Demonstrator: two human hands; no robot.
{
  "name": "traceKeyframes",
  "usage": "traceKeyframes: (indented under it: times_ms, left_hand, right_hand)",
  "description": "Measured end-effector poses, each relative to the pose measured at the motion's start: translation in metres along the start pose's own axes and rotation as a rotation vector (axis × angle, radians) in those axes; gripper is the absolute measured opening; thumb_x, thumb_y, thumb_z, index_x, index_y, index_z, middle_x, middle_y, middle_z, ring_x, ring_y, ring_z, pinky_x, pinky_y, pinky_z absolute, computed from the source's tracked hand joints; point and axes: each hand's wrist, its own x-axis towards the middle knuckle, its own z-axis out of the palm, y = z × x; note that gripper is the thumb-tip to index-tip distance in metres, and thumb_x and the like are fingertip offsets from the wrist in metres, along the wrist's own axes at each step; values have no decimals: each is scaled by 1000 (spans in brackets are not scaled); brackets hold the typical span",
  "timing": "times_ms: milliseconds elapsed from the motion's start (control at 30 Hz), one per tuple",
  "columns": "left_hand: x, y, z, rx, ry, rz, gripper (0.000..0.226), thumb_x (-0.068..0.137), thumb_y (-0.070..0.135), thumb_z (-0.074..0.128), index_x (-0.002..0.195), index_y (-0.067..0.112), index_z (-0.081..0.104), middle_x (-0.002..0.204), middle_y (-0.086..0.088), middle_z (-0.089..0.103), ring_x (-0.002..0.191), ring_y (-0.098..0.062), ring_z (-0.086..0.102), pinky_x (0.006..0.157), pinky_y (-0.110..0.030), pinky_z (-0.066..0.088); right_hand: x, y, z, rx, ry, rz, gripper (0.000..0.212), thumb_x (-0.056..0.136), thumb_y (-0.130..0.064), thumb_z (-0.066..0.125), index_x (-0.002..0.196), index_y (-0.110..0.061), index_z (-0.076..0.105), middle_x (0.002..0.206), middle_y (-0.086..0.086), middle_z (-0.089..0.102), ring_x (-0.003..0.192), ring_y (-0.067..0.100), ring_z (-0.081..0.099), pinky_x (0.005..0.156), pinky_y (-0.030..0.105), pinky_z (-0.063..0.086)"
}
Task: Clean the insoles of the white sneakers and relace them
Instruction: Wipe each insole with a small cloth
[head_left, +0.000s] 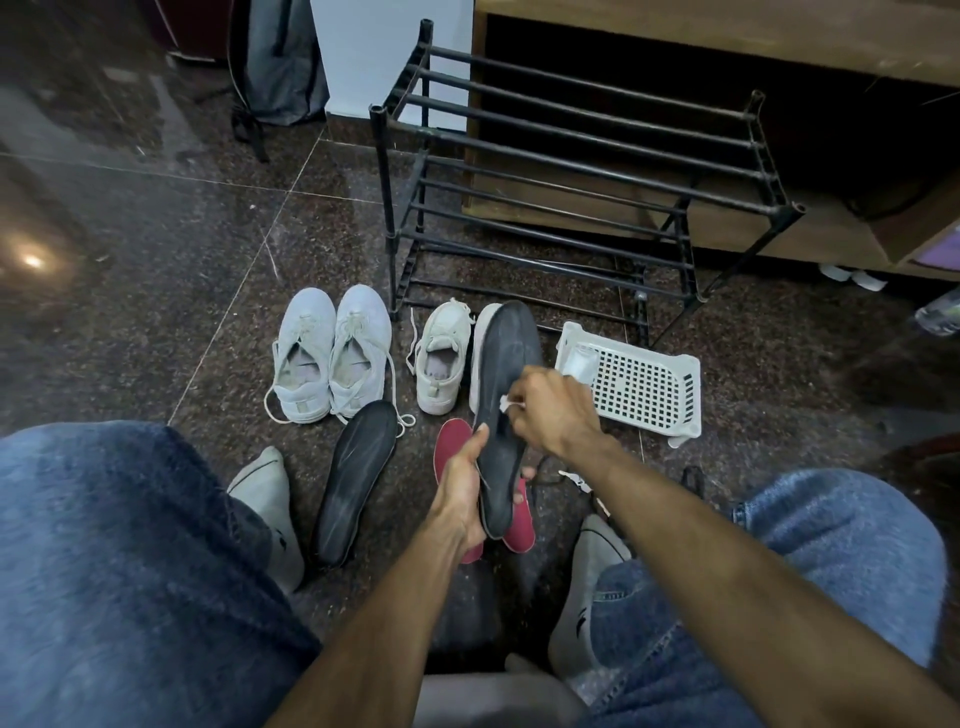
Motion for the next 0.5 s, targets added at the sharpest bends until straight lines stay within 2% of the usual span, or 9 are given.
traceKeyframes:
  times_ms: [100, 267, 333, 433, 500]
  left_hand:
    - [0, 1, -3, 25, -38, 2, 47, 96, 42, 48, 109, 1, 67, 77, -19, 68, 59, -25, 59, 42, -26, 44]
    - [5, -2, 1, 29, -13, 27, 40, 97, 41, 47, 91, 8, 70, 70, -10, 63, 57, -21, 51, 43, -28, 40]
    - [6, -6, 2, 34, -8, 23, 40, 96, 42, 48, 90, 9, 70, 68, -10, 62, 55, -21, 49, 43, -28, 39]
    - [3, -6, 1, 33, -44, 5, 43, 95, 42, 50, 95, 4, 71, 73, -16, 63, 58, -24, 50, 41, -26, 41]
    - [1, -5, -2, 43, -62, 0, 48, 92, 44, 53, 104, 0, 69, 78, -19, 66, 63, -27, 52, 43, -27, 43]
  right_hand:
    - [9, 9, -4, 58, 37, 130, 20, 89, -24, 60, 105, -21, 73, 111, 3, 66, 99, 26, 64, 85, 36, 51]
    - [-31, -5, 11, 72, -79, -42, 19, 91, -25, 57, 102, -21, 71, 103, 0, 63, 93, 24, 63, 85, 39, 52]
    - [-34, -4, 14, 51, -75, -66, 20, 91, -27, 56, 105, -23, 71, 103, -1, 63, 93, 24, 64, 84, 41, 53]
    - [-11, 11, 8, 41, 22, 52, 20, 92, -26, 58, 106, -21, 71, 107, -1, 64, 95, 23, 63, 83, 33, 51]
    - [3, 23, -1, 66, 74, 189, 17, 88, -25, 61, 100, -23, 73, 107, 0, 68, 96, 25, 64, 80, 31, 48]
